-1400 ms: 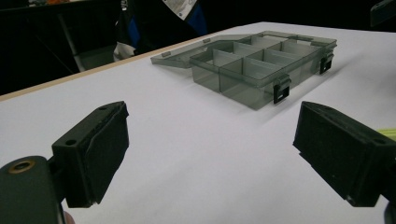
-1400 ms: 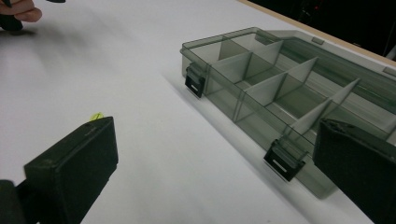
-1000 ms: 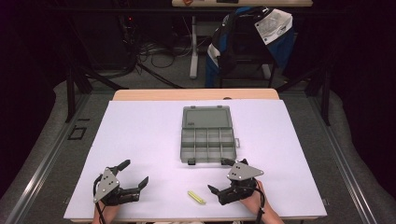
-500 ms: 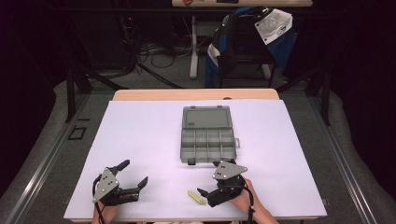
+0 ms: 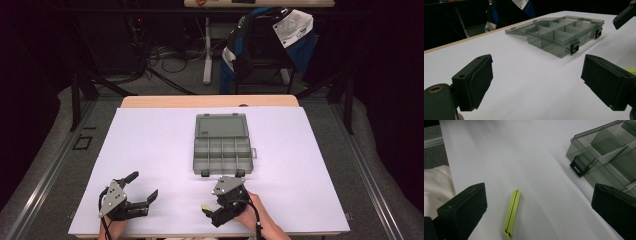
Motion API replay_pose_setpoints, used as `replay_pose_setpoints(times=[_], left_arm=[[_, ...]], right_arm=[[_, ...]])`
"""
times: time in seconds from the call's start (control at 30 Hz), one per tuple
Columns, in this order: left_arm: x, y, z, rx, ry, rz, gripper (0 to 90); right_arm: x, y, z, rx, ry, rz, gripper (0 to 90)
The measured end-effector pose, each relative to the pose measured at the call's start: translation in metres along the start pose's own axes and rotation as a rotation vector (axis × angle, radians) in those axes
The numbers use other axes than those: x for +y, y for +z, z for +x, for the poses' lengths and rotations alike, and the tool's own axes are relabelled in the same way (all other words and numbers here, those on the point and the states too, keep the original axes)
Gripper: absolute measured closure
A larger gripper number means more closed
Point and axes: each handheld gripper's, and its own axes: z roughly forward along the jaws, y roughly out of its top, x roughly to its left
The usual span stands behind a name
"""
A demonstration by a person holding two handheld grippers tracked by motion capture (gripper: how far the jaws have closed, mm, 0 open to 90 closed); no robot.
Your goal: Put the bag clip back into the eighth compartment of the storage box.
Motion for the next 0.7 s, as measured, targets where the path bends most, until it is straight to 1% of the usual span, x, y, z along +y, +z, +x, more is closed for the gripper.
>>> replay_pose_setpoints(times=[0.2, 0.3, 0.4, 0.5, 0.6, 0.67, 0.7], left_arm=[[0.000, 0.000, 0.000, 0.001, -0.002, 0.002, 10.2], [0.000, 0.001, 0.000, -0.002, 0.001, 0.004, 10.1], [0.000, 0.000, 0.000, -0.001, 0.001, 0.005, 10.2], [0.000, 0.000, 0.001, 0.000, -0.001, 0.005, 10.2], [0.000, 0.000, 0.000, -0.001, -0.001, 0.005, 10.2], [0.000, 0.000, 0.000, -0.004, 0.002, 0.007, 10.2], [0.000, 0.000, 0.000, -0.004, 0.003, 0.007, 10.2]], right_arm=[[0.002, 0.008, 0.006, 0.011, -0.006, 0.084, 0.0], [0.003, 0.010, 0.008, 0.006, -0.008, 0.110, 0.9], [0.004, 0.010, 0.010, -0.001, -0.018, 0.129, 6.6], [0.004, 0.012, 0.012, -0.005, -0.011, 0.146, 14.0], [0.003, 0.013, 0.014, -0.003, -0.004, 0.153, 16.4], [0.003, 0.013, 0.014, -0.007, 0.001, 0.160, 21.4], [0.003, 0.013, 0.015, -0.002, 0.003, 0.164, 22.8]])
